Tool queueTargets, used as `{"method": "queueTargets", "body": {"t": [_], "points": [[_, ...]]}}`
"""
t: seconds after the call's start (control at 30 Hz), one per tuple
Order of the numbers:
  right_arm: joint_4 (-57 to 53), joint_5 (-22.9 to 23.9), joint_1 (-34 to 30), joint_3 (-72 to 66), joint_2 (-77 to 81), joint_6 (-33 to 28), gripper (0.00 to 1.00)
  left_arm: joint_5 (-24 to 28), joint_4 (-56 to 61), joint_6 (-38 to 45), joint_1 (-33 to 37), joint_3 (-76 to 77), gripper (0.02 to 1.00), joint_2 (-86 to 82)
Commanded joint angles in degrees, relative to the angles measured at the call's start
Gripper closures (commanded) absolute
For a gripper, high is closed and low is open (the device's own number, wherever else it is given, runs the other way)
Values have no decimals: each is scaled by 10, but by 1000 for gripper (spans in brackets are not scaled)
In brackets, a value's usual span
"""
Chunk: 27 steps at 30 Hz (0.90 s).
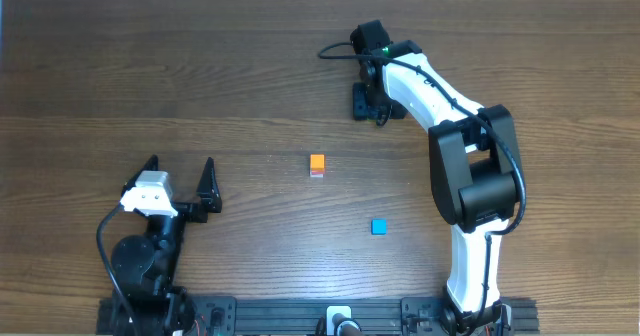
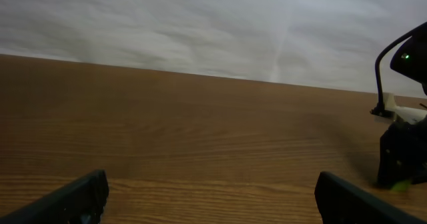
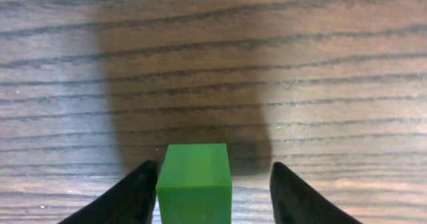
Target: Stack Cubes
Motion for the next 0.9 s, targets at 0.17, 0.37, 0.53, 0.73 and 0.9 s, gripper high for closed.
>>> {"method": "queueTargets", "body": {"t": [0.17, 0.37, 0.53, 0.73, 0.9], "points": [[5, 2, 2, 11, 9, 0, 695, 7, 0, 9, 4, -3, 20, -3], [9, 2, 5, 11, 9, 2, 768, 7, 0, 9, 4, -3, 20, -3], [11, -13, 8, 11, 8, 2, 831, 7, 0, 9, 4, -3, 20, -3], [-13, -21, 20, 16, -40, 9, 895, 8, 0, 9, 4, -3, 18, -3], [-70, -22, 63, 21, -131, 32, 928, 7, 0, 9, 4, -3, 18, -3]]}}
